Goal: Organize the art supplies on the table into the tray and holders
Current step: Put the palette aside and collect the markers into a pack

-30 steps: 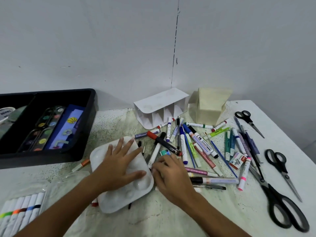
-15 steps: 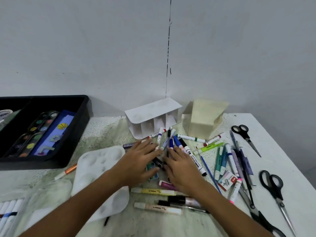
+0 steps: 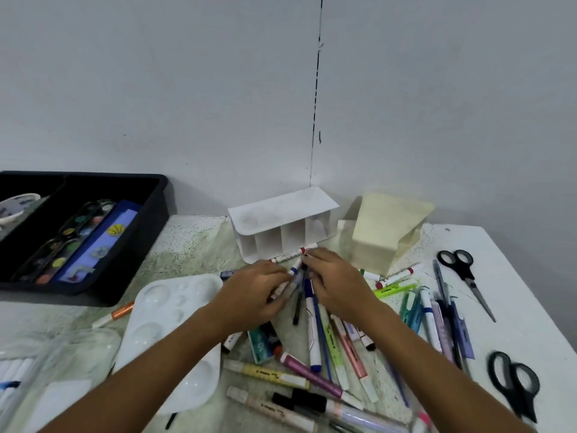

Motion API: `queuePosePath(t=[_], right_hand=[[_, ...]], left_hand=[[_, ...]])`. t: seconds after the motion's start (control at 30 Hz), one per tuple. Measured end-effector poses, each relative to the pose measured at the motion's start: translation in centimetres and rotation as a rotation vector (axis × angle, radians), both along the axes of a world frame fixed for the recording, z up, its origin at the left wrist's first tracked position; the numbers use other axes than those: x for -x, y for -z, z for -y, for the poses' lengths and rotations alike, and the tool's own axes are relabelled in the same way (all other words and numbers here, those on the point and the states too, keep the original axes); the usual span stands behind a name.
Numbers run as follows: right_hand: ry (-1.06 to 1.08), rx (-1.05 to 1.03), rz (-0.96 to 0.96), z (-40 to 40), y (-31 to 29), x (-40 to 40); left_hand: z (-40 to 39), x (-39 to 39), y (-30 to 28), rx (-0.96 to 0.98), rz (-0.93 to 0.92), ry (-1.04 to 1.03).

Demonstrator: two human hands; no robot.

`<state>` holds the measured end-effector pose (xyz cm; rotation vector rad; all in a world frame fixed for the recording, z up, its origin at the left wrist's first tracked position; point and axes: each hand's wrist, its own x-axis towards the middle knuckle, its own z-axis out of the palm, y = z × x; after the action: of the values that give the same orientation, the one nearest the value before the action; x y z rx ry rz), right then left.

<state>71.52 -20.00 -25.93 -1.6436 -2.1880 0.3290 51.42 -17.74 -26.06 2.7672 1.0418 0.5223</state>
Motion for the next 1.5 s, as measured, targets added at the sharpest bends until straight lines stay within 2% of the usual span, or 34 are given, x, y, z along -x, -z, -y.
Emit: queuePosePath(t=[0.13,0.2,0.37,0.53,0.7,0.8,0.97,1.13,1.27,1.5], right_hand=[[-0.048,-0.033,0.161,-0.6,1.4,0.6],[-0.036,-0.050,0.179,0.1,1.7,0.4],[0.002,-0.061,0.092,0.1,0.7,-0.4],[0.102,-0.072,-0.055,-3.1,-0.2,0.6],[0.263,0.024,-0.035,-5.9,0.3,1.5],[0.316,0.076,0.005,-6.2,0.6,2.0],[0.357,0.044,-0.014,-6.2,1.1,1.7],[0.284,0.150,0.073,-6.6,0.7,1.8],[0.243,0.092,0.068,-5.7,-0.7,1.8],[0.203,0.170,-0.558,-3.7,-3.8,0.5]], left_hand=[[-1.1,-0.6,1.4,-0.003,-0.157,0.012],[-0.8,0.1,1.9,-0.027,-0.194,0.009],[-0.6,1.5,1.6,0.123,-0.092,-0.035],[-1.3,0.4,1.5,0.103,-0.030,-0.207],[-2.1,-1.5,1.8,0.104,-0.166,-0.451],[-2.3,-1.8,2.0,0.126,-0.154,-0.506],[-2.6,-1.2,2.2,0.276,0.071,-0.538],[-2.7,-0.7,1.8,0.513,0.455,-0.542],[-2.2,-0.3,0.3,0.587,0.650,-0.469],[-1.1,1.2,-2.3,0.662,0.825,-0.292]])
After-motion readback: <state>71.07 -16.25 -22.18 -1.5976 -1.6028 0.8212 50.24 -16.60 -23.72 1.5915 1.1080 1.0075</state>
